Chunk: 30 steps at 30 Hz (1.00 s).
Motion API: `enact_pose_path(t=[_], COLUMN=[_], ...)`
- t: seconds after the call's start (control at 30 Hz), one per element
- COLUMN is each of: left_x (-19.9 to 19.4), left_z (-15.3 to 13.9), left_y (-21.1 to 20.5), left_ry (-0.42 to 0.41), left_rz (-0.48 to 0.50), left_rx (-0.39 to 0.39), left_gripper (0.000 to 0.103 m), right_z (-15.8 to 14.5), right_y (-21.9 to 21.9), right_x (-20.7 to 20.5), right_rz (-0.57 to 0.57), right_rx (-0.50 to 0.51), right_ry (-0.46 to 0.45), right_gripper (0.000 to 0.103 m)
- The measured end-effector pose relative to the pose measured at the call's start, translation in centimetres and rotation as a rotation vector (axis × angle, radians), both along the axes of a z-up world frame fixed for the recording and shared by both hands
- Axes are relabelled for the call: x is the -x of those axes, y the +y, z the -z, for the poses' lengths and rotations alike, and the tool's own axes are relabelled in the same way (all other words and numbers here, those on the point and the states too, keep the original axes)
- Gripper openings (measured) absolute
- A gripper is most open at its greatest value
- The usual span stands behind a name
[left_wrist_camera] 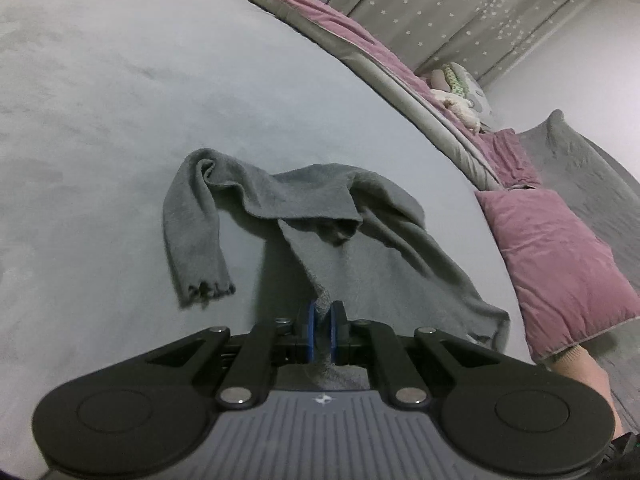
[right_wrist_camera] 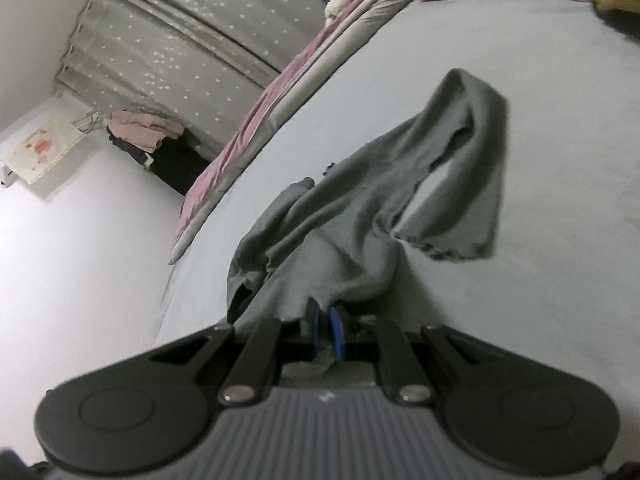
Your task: Fold clothes
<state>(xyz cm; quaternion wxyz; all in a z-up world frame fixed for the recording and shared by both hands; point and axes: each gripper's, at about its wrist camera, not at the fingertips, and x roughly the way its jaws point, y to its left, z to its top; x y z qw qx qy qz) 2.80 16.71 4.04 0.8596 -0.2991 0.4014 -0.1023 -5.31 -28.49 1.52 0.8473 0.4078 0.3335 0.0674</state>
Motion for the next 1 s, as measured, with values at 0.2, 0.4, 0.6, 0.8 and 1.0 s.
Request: enact_pose_path(t=[0.2, 0.4, 0.6, 0.8, 1.0], left_x=[3.9, 7.4, 10.1, 10.9, 11.3], left_z=[-1.0, -0.1, 1.2, 2.7, 3.8], left_y=[-0.1, -0.4, -1.1, -1.2, 0.8], left_ry=[0.017, 0.053, 0.089, 0.133, 0.149], left_rz=[0.023, 0.052, 0.105, 0.157, 0.113], left_rx=[-0.039, -0.053, -0.073, -0.072, -0.05], left_gripper=[0.005, 0.005, 0.005, 0.007, 0.014], right_z=[-2.0, -1.7, -0.2, 2.1, 4.3], right_y=[-1.4, -2.5, -4.2, -6.3, -7.1], right_x=[4.2, 7.1, 9.1, 9.7, 9.4], right_rz=[0.007, 0.02, 0.043, 0.079, 0.084], right_rx=[0.062, 0.093, 0.13, 0.12, 0.084], right_ry=[0.036, 0.085, 0.15, 0.214, 0.25], right_gripper=[0.007, 0.007, 0.007, 0.007, 0.013])
